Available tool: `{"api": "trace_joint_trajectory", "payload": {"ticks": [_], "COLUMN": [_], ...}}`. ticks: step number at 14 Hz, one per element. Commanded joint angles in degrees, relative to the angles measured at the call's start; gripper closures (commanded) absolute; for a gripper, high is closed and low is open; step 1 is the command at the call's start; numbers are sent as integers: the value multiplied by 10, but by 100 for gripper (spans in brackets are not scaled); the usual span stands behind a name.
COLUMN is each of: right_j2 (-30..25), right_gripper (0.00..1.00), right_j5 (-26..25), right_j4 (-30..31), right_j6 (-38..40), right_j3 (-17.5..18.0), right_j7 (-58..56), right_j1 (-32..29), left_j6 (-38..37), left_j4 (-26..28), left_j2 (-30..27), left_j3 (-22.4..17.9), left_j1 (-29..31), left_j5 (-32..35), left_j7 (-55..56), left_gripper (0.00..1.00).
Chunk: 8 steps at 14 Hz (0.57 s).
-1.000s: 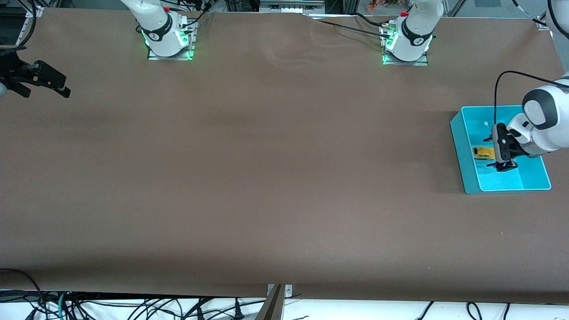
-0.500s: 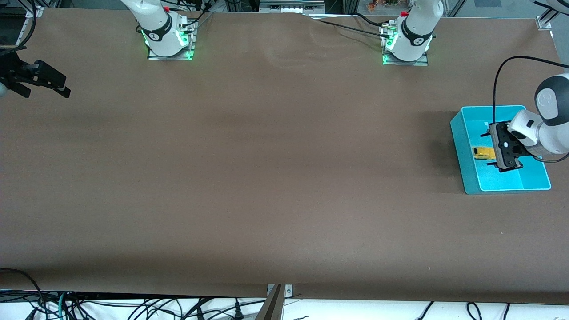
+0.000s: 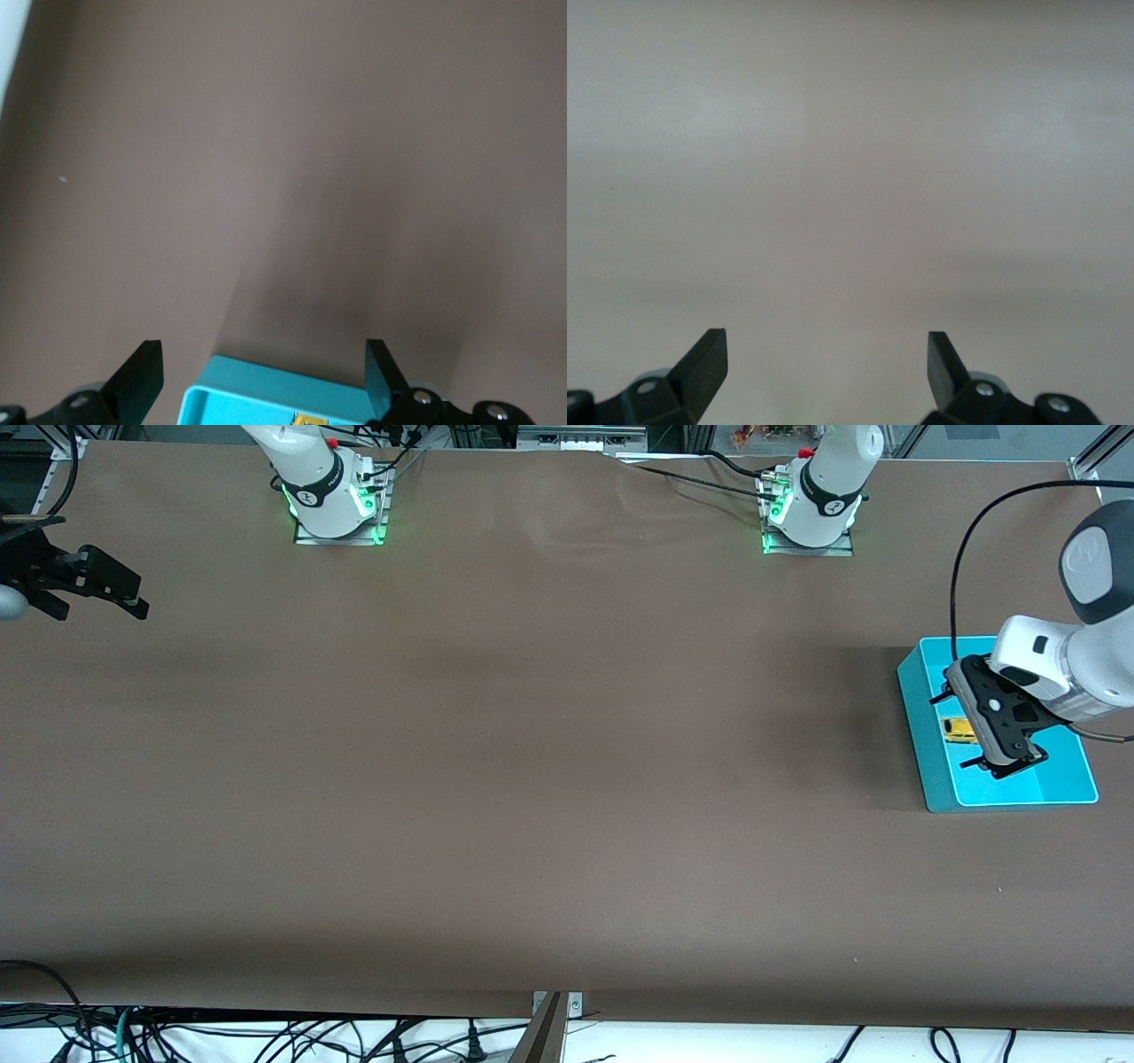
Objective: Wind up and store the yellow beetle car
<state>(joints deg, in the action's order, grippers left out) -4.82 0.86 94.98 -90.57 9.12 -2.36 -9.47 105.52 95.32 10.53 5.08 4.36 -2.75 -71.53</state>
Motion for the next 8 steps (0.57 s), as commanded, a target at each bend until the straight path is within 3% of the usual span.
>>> {"api": "trace_joint_trajectory", "payload": {"ticks": [1, 3, 6, 8], "right_j2": [9, 9, 9, 12], "right_gripper": [0, 0, 0, 0], "right_j5": [-12, -11, -9, -9], "right_j4": [-20, -22, -23, -26], "right_j6": [10, 9, 8, 8], "right_j3": [6, 7, 15, 18], "right_j7": [-17, -30, -30, -31], "right_j1": [2, 2, 4, 7], "left_j6": [-12, -10, 13, 13], "left_j4": [-46, -85, -94, -102], "left_j2": [7, 8, 8, 7], "left_j3": [-7, -4, -2, -2], "left_j1": [-38, -50, -60, -62], "left_j5": [12, 35, 43, 100], "left_j7": [52, 59, 62, 162], "left_gripper": [0, 0, 0, 0]}}
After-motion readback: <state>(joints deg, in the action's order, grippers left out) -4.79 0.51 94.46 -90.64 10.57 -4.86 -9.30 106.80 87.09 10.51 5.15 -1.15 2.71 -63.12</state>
